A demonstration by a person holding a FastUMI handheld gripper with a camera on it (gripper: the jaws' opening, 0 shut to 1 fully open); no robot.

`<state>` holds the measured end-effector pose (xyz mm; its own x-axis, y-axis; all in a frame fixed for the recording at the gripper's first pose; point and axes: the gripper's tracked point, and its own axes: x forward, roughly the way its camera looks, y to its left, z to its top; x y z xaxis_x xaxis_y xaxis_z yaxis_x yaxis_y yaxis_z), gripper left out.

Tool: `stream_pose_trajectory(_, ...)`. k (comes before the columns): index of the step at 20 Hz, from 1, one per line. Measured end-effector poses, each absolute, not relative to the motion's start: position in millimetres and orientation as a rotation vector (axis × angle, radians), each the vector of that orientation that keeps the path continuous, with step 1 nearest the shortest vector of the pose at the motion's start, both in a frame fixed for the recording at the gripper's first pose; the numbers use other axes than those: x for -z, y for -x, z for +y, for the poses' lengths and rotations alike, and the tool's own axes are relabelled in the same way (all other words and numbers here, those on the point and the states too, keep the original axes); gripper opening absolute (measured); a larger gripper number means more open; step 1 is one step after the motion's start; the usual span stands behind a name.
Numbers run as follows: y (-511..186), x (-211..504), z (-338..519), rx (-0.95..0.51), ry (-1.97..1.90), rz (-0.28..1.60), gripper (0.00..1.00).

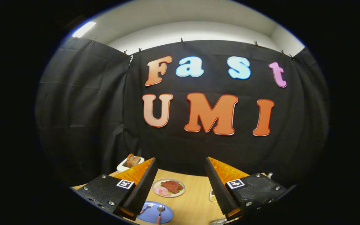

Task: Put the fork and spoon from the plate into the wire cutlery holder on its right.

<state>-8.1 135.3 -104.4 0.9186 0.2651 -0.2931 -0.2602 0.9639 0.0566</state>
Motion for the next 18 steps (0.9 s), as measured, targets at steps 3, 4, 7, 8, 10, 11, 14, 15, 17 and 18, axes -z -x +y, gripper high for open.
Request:
stream_pose_trajectory(3, 18, 141, 163, -0.323, -0.068, 0.423, 0.91)
stream_pose_trajectory(4, 19, 151, 167, -0.334, -0.074, 0.456, 0.89)
stream_pose_trajectory(7, 30, 179, 180, -0.361, -0.060, 0.547, 0.88)
stream_pose_trajectory(8, 32, 191, 186, -0.373, -0.063, 0.583, 0.87)
stream_pose_trajectory(10, 43, 214, 200, -0.404, -0.096, 0.674, 0.87)
stream_pose_trajectory(11, 51, 224, 207, -0.423, -0.132, 0.723, 0.87)
stream_pose_trajectory(14, 71, 258, 224, -0.450, -0.278, 0.889, 0.86)
stream_pose_trajectory(15, 80, 271, 226, -0.441, -0.329, 0.958, 0.85)
stream_pose_trajectory(17, 88, 300, 220, -0.394, -0.407, 1.059, 0.84)
stream_pose_trajectory(18, 88, 312, 214, -0.365, -0.418, 1.083, 0.82)
